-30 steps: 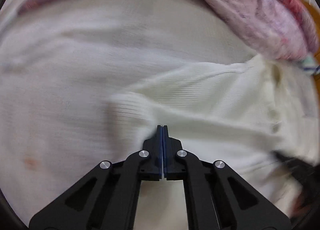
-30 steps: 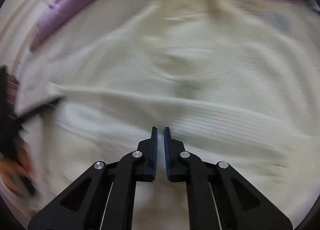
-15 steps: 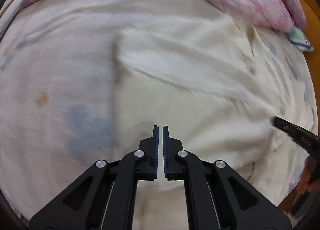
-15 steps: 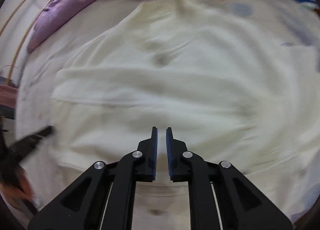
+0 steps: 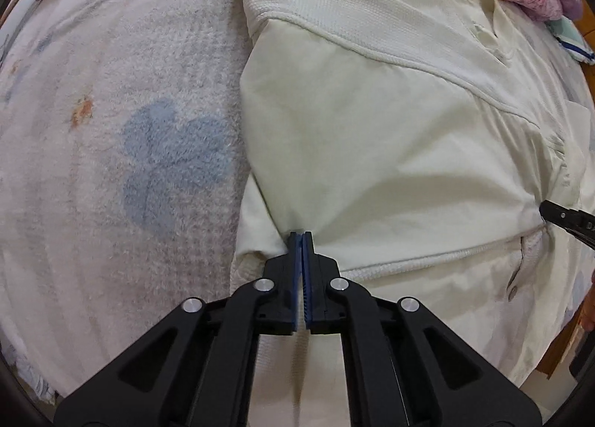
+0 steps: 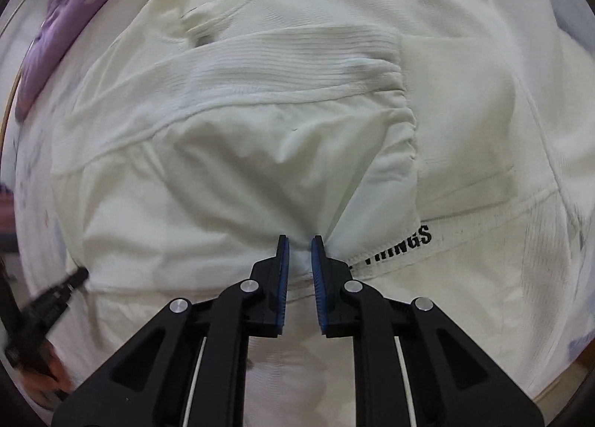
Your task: Fold large clothes
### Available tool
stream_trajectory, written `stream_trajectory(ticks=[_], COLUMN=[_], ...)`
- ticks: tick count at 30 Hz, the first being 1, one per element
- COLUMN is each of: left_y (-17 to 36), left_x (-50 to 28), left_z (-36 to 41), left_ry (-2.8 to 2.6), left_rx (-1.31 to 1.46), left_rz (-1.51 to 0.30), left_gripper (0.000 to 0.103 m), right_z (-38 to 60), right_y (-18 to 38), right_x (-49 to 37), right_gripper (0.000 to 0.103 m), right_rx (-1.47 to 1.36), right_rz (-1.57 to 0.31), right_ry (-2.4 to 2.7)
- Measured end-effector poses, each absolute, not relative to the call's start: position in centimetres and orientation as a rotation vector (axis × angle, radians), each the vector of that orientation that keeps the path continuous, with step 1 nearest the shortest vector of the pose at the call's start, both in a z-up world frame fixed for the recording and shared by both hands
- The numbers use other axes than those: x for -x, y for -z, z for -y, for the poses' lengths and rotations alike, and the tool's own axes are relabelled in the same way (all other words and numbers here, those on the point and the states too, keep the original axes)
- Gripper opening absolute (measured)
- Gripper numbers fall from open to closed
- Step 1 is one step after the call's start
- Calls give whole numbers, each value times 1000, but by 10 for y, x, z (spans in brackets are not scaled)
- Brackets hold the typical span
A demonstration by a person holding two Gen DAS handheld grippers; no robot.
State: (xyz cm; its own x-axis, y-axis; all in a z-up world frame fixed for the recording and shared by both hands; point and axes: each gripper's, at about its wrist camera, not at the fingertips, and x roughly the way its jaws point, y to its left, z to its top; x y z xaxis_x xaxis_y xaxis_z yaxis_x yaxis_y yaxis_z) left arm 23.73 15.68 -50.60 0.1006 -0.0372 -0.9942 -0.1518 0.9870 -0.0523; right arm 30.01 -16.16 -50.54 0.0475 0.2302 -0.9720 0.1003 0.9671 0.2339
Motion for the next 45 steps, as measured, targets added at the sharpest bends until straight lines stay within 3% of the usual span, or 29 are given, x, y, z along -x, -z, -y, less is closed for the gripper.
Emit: stream_trajectory(ticks=[2, 4, 5, 9, 18, 30, 33, 45], left_y=[494, 476, 466, 422, 337, 283, 267, 216], left_x=[-238, -239, -239, -230, -173, -119, -100, -16], left_z=[-157, -149, -144, -132, -103, -50, -42, -16], left_ry=[-91, -106, -132, -154, -227, -163, -139, -1], left_rx=[199, 202, 174, 186, 193, 88, 45, 12], left_rz=[-1473, -1467, -1471, -1450, -1408, -1321, -1267, -1144], left_gripper=[35, 55, 62, 68, 70, 70, 70, 70], right_z=[163, 166, 167, 176, 164, 167, 172, 216], right_y=[489, 463, 450, 385, 329, 267, 251, 204], right_x=[-302, -298, -295, -271, -262, -181, -157, -47], right_gripper=[22, 49, 54, 59, 63, 63, 70, 74], right_rx=[-291, -322, -333, -355, -277, -237, -237, -311], right_rz=[-1515, -1471, -1450, -1421, -1385, -1333, -1302, -1183], right_ry=[-98, -105, -116, -150, -266, -242, -236, -38])
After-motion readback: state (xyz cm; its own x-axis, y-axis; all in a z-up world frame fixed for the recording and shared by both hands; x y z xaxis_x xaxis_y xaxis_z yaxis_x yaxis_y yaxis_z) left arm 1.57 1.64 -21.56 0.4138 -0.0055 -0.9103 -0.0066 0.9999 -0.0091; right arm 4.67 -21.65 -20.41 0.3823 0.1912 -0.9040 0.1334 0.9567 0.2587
